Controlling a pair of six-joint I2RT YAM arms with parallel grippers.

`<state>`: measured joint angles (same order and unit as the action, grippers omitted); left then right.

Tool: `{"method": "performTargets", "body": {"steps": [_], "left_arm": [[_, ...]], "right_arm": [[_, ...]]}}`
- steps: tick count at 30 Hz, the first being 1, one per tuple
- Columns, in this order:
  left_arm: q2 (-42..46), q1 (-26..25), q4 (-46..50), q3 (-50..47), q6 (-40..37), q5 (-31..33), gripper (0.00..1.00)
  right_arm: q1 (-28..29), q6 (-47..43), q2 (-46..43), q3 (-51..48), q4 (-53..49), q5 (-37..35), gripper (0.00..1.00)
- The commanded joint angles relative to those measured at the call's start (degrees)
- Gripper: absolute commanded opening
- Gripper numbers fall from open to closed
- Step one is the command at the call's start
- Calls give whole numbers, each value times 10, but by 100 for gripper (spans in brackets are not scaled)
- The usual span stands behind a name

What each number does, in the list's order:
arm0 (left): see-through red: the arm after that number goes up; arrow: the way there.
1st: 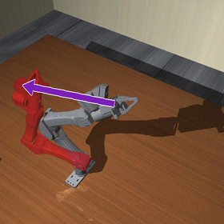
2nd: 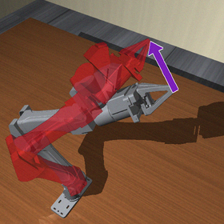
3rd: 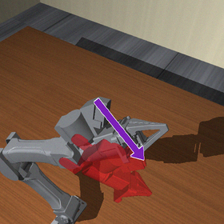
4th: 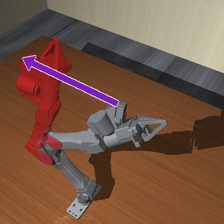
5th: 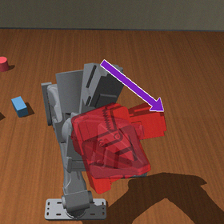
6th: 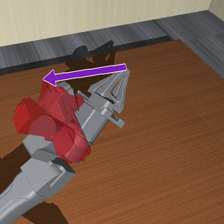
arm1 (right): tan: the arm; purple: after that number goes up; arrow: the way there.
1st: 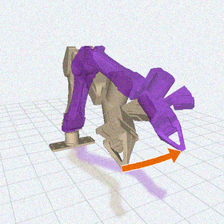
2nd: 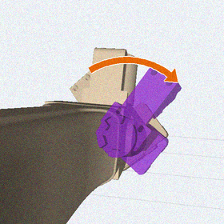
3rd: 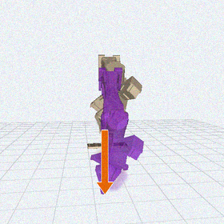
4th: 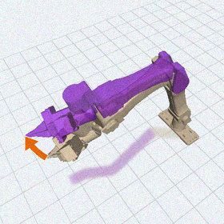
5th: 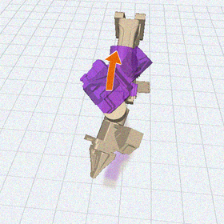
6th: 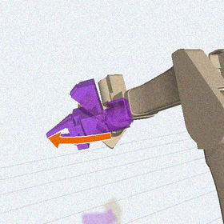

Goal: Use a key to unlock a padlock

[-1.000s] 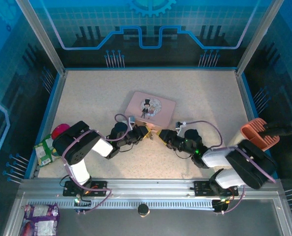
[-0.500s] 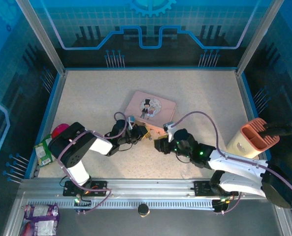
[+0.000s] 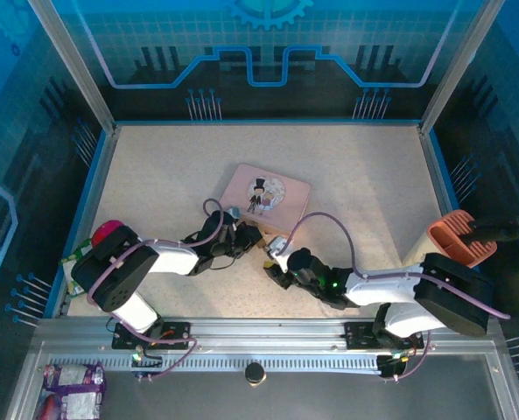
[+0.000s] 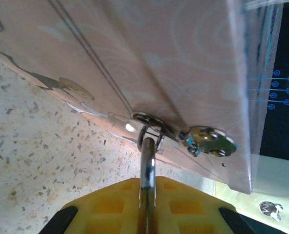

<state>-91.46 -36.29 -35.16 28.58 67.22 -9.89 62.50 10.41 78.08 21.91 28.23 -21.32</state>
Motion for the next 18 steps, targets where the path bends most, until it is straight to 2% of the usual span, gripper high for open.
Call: {"method": "performTargets", "body": {"steps": [1,5,10,18], "left_arm": [[22,-9,43,21,-17,11,0],[29,-15,63,27,-22,21,0],[29,-20,71,31,-26,25,0],[32,-30,78,36,-28,30,0]], "right_arm": [[16,-43,29,-4,79,-41,38],[21,-47,59,-3,101,-63,37],[21,-40,86,14,87,-84,29],[26,-37,121,20,114,-108,28]]}}
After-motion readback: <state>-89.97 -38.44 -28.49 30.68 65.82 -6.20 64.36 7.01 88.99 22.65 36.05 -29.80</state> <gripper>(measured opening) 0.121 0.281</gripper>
